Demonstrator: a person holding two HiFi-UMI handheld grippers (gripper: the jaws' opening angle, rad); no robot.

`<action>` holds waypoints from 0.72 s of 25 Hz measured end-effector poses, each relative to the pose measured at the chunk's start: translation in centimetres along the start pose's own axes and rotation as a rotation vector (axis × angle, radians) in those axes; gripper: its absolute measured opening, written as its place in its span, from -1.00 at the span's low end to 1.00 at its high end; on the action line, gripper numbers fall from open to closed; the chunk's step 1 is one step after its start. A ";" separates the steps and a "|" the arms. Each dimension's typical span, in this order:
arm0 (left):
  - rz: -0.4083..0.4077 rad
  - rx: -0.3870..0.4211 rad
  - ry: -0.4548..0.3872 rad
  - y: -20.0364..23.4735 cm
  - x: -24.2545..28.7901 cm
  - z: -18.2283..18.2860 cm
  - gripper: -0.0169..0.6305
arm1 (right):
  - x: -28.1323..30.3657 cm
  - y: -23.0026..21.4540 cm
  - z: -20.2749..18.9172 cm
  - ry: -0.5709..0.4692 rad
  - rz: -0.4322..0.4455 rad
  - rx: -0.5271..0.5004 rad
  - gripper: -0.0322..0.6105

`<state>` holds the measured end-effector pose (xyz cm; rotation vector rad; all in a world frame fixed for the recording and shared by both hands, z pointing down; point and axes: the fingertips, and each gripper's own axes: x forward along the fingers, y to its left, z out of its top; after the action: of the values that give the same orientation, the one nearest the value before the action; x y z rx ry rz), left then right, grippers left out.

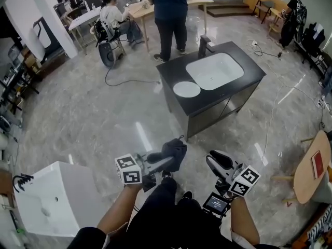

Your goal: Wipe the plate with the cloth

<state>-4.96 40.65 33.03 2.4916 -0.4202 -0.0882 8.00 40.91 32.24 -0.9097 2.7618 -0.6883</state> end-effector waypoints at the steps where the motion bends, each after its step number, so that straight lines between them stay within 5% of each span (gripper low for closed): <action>1: 0.003 -0.014 0.000 0.8 0.2 0.2 -0.78 | 0.5 -0.7 0.1 0.004 -0.002 0.004 -0.62; 15: -0.037 -0.079 -0.005 18.0 2.4 9.6 -0.78 | 14.0 -12.7 4.6 0.044 -0.129 0.033 -0.64; 18: -0.023 -0.122 0.037 21.7 2.4 10.4 -0.78 | 16.4 -15.0 5.3 0.025 -0.149 0.110 -0.64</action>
<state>-10.34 17.38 37.17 2.3747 -0.3595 -0.0748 4.15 18.46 34.55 -1.0978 2.6663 -0.8714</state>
